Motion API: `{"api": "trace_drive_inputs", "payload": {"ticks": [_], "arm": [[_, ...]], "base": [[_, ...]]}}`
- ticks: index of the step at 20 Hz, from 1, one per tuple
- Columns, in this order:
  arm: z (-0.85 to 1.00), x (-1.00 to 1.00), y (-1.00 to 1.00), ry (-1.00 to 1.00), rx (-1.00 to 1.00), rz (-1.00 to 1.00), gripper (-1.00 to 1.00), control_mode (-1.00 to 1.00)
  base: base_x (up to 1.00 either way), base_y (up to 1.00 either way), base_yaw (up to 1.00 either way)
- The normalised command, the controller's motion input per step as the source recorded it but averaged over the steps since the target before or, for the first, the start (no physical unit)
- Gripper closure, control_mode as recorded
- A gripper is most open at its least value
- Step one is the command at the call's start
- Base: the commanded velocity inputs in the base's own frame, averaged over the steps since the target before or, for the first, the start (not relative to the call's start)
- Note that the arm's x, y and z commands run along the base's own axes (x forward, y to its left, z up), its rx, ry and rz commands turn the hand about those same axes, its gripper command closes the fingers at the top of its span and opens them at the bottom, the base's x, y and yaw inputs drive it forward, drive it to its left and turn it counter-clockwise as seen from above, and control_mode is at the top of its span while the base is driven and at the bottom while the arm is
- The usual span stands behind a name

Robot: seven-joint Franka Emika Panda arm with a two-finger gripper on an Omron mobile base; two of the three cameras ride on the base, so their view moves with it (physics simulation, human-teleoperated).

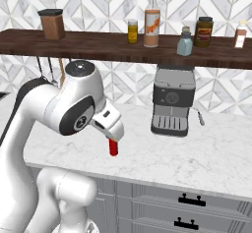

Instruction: Put the shaker and condiment bottle from the counter next to their counterparts in the cabinet.

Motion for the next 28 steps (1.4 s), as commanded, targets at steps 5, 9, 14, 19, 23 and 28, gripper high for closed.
{"api": "trace_drive_inputs", "payload": {"ticks": [5, 9, 14, 19, 23, 28], "arm": [[-0.33, -0.55, 0.39, 0.00, 0.00, 0.00, -1.00, -1.00], [-0.09, -0.10, 0.17, 0.00, 0.04, 0.00, -1.00, -1.00], [-0.04, 0.02, 0.38, 0.00, -0.01, -0.04, -1.00, -1.00], [0.00, 0.55, 0.51, 0.03, -0.08, -0.12, -1.00, -1.00], [-0.05, 0.10, 0.15, 0.06, 0.00, 0.00, -1.00, -1.00], [0.00, 0.83, -0.10, 0.08, -0.03, 0.02, -1.00, -1.00]], "base": [[0.00, 0.00, 0.00], [0.00, 0.00, 0.00], [0.00, 0.00, 0.00], [0.00, 0.00, 0.00], [0.00, 0.00, 0.00], [0.00, 0.00, 0.00]]}}
